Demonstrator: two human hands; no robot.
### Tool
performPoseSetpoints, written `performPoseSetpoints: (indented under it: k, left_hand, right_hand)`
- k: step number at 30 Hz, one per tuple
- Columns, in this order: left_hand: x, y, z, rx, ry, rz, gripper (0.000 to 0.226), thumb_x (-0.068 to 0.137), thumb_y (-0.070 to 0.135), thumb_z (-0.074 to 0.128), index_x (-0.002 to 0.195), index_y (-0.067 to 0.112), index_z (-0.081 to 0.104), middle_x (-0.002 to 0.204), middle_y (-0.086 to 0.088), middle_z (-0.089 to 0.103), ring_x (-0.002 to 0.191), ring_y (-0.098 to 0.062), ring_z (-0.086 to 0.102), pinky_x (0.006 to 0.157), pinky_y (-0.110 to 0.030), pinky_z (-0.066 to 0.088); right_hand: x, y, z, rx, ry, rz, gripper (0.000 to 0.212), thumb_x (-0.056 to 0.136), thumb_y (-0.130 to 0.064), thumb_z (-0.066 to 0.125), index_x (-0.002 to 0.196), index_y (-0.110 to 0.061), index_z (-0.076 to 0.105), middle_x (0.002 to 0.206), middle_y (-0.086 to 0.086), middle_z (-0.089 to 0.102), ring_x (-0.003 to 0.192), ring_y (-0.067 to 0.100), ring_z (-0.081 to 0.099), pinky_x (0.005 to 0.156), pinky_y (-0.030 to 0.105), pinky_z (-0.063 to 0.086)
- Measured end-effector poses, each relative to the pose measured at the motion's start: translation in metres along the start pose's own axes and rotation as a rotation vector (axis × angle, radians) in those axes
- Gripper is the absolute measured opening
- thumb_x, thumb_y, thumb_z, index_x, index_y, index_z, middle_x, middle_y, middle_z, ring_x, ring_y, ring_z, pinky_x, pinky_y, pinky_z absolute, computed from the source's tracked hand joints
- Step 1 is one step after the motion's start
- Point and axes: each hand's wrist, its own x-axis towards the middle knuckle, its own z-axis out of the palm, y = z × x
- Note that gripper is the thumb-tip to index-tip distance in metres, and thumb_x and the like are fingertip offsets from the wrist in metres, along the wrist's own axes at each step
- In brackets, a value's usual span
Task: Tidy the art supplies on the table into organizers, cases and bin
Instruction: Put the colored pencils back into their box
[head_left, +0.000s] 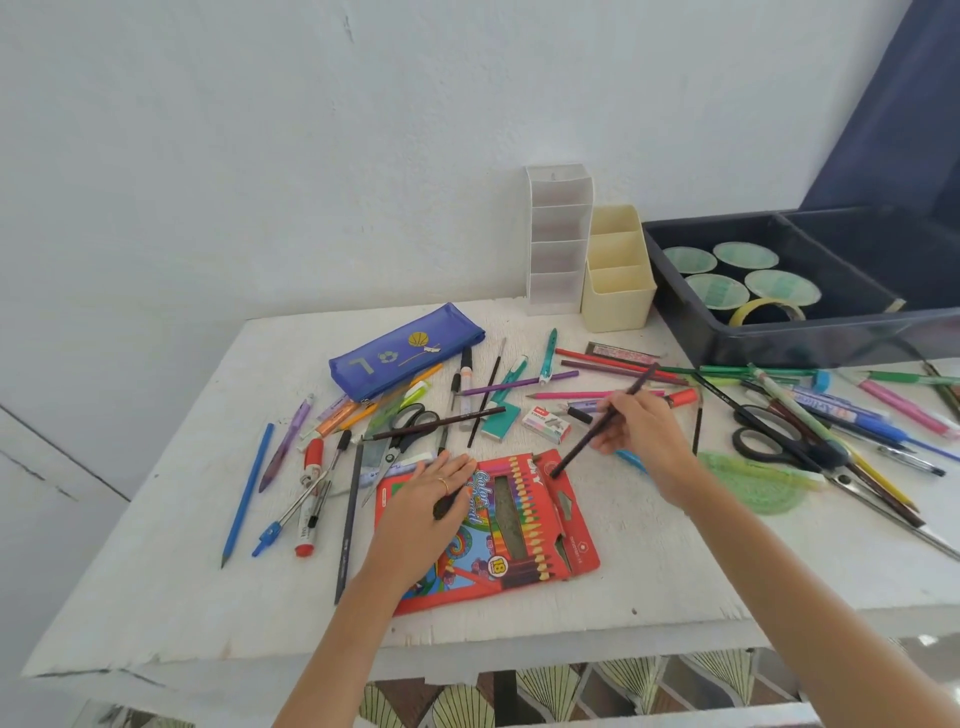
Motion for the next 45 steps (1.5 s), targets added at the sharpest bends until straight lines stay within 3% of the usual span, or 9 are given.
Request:
performPoseSetpoints:
  k: [8, 12, 17, 21, 27, 30, 32, 39, 45]
  left_hand:
    - [0.0, 0.001, -0.005, -0.031, -0.042, -0.029, 0.04, 0.098, 0.027, 0.045, 0.138, 0.027, 0.044, 0.146, 0.011, 0.037, 0.137, 0.002, 0.021, 0.115, -0.02, 0.01]
    - [0.0, 0.0, -0.006, -0.023, -0.063, -0.04, 0.04, 0.098, 0.029, 0.044, 0.138, 0.028, 0.042, 0.147, 0.01, 0.036, 0.141, -0.004, 0.02, 0.116, -0.023, 0.011]
    - [-0.001, 0.001, -0.007, -0.009, -0.06, -0.03, 0.041, 0.099, 0.028, 0.043, 0.139, 0.029, 0.041, 0.148, 0.011, 0.035, 0.14, -0.003, 0.019, 0.114, -0.019, 0.009]
    - [0.0, 0.0, -0.006, 0.023, -0.069, -0.02, 0.041, 0.099, 0.029, 0.042, 0.14, 0.028, 0.038, 0.149, 0.011, 0.032, 0.141, -0.004, 0.018, 0.111, -0.015, 0.005]
    - [-0.001, -0.003, -0.004, 0.029, -0.067, 0.001, 0.042, 0.099, 0.028, 0.041, 0.141, 0.028, 0.038, 0.149, 0.012, 0.032, 0.141, -0.003, 0.017, 0.11, -0.012, 0.001]
    - [-0.001, -0.003, -0.003, 0.012, -0.068, 0.0, 0.042, 0.099, 0.028, 0.042, 0.141, 0.028, 0.037, 0.149, 0.012, 0.032, 0.141, -0.003, 0.016, 0.111, -0.013, 0.001]
    - [0.0, -0.004, -0.002, 0.01, -0.067, 0.001, 0.042, 0.099, 0.029, 0.041, 0.141, 0.028, 0.037, 0.149, 0.012, 0.031, 0.141, -0.003, 0.016, 0.113, -0.016, 0.002]
    - [0.0, -0.006, -0.001, -0.004, -0.077, 0.008, 0.041, 0.099, 0.027, 0.041, 0.14, 0.026, 0.039, 0.149, 0.011, 0.032, 0.141, -0.003, 0.016, 0.116, -0.019, 0.002]
    - [0.0, -0.007, -0.001, 0.021, -0.084, 0.008, 0.041, 0.1, 0.027, 0.041, 0.141, 0.026, 0.038, 0.149, 0.011, 0.032, 0.141, -0.002, 0.016, 0.118, -0.022, 0.004]
  right_hand:
    - [-0.031, 0.031, 0.015, 0.3, -0.07, 0.104, 0.019, 0.086, 0.003, 0.06, 0.102, -0.001, 0.051, 0.091, 0.027, 0.067, 0.074, 0.033, 0.07, 0.064, 0.031, 0.059]
    - [-0.042, 0.036, 0.005, -0.025, -0.081, -0.025, 0.022, 0.066, -0.009, 0.081, 0.085, -0.003, 0.073, 0.085, 0.009, 0.073, 0.081, 0.015, 0.068, 0.072, 0.023, 0.053]
    - [-0.05, 0.034, -0.009, -0.275, -0.229, -0.168, 0.012, 0.072, -0.009, 0.078, 0.082, -0.015, 0.077, 0.08, -0.001, 0.073, 0.079, 0.012, 0.068, 0.069, 0.016, 0.05]
    - [-0.041, 0.037, 0.009, -0.814, -0.122, -0.388, 0.01, 0.073, -0.026, 0.078, 0.082, -0.028, 0.076, 0.077, -0.016, 0.063, 0.081, 0.006, 0.05, 0.073, 0.021, 0.039]
    - [-0.026, 0.038, 0.037, -0.833, -0.075, -0.416, 0.007, 0.08, -0.021, 0.072, 0.083, -0.024, 0.067, 0.09, -0.012, 0.056, 0.089, 0.006, 0.05, 0.07, 0.008, 0.035]
    - [-0.03, 0.042, 0.02, -0.932, -0.059, -0.456, 0.021, 0.085, -0.014, 0.064, 0.102, -0.025, 0.064, 0.103, -0.01, 0.053, 0.102, 0.006, 0.045, 0.089, 0.019, 0.036]
    - [-0.028, 0.044, 0.01, -1.071, -0.072, -0.433, 0.025, 0.088, -0.011, 0.058, 0.109, -0.023, 0.067, 0.104, -0.005, 0.056, 0.104, 0.012, 0.045, 0.089, 0.023, 0.036]
    - [-0.02, 0.035, 0.036, -0.849, -0.069, -0.357, 0.008, 0.083, -0.009, 0.068, 0.085, -0.018, 0.068, 0.081, -0.007, 0.061, 0.071, 0.002, 0.052, 0.063, 0.008, 0.04]
    - [-0.022, 0.037, 0.048, -0.733, -0.161, -0.453, 0.031, 0.082, -0.001, 0.063, 0.096, -0.024, 0.049, 0.082, -0.006, 0.059, 0.076, 0.005, 0.057, 0.067, 0.015, 0.048]
